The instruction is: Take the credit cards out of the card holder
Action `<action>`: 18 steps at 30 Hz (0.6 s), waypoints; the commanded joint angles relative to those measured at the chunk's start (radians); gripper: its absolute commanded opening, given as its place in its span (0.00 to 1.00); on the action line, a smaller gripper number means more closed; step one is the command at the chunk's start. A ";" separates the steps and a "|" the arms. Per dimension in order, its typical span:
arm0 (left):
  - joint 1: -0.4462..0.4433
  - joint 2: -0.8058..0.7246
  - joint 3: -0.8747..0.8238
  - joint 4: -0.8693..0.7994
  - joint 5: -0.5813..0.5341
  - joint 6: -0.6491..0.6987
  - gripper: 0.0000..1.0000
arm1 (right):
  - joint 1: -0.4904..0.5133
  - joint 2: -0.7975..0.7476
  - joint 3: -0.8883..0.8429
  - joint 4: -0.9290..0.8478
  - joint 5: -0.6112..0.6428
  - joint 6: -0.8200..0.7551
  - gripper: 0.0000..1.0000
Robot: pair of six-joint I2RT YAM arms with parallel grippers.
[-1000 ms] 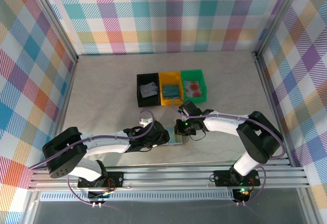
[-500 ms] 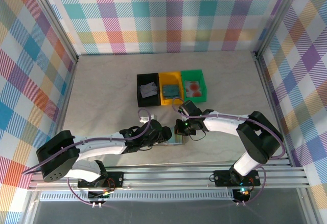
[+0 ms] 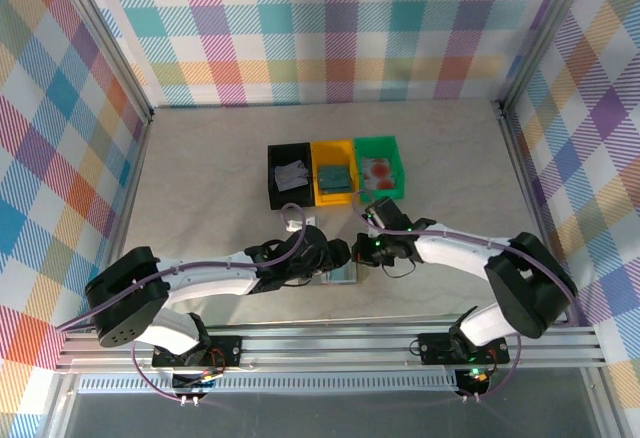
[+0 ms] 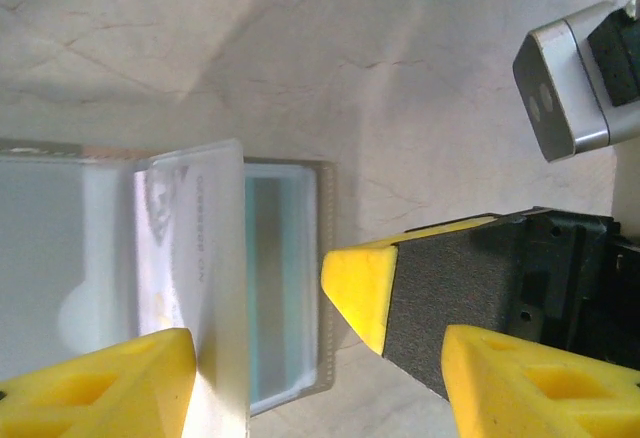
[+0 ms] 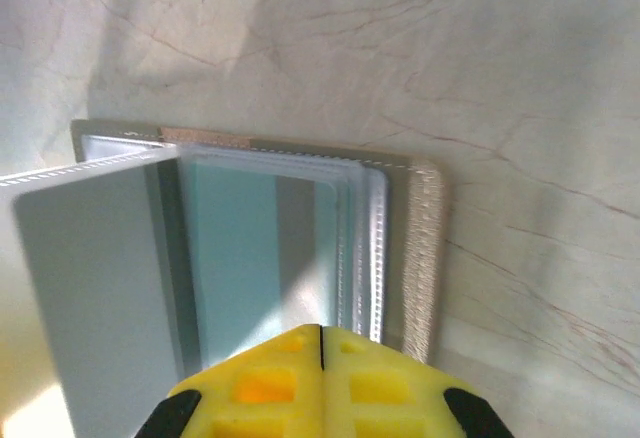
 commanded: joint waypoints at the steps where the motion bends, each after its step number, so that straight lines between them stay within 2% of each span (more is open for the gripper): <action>1: -0.008 0.020 0.029 0.041 0.004 0.006 0.66 | -0.024 -0.063 -0.017 -0.041 -0.015 -0.003 0.00; 12: -0.008 0.097 0.048 0.108 0.043 -0.016 0.66 | -0.058 -0.190 -0.035 -0.100 -0.031 -0.003 0.00; 18: -0.007 -0.037 0.029 -0.006 -0.048 0.052 0.67 | -0.056 -0.159 -0.050 -0.019 -0.141 0.017 0.00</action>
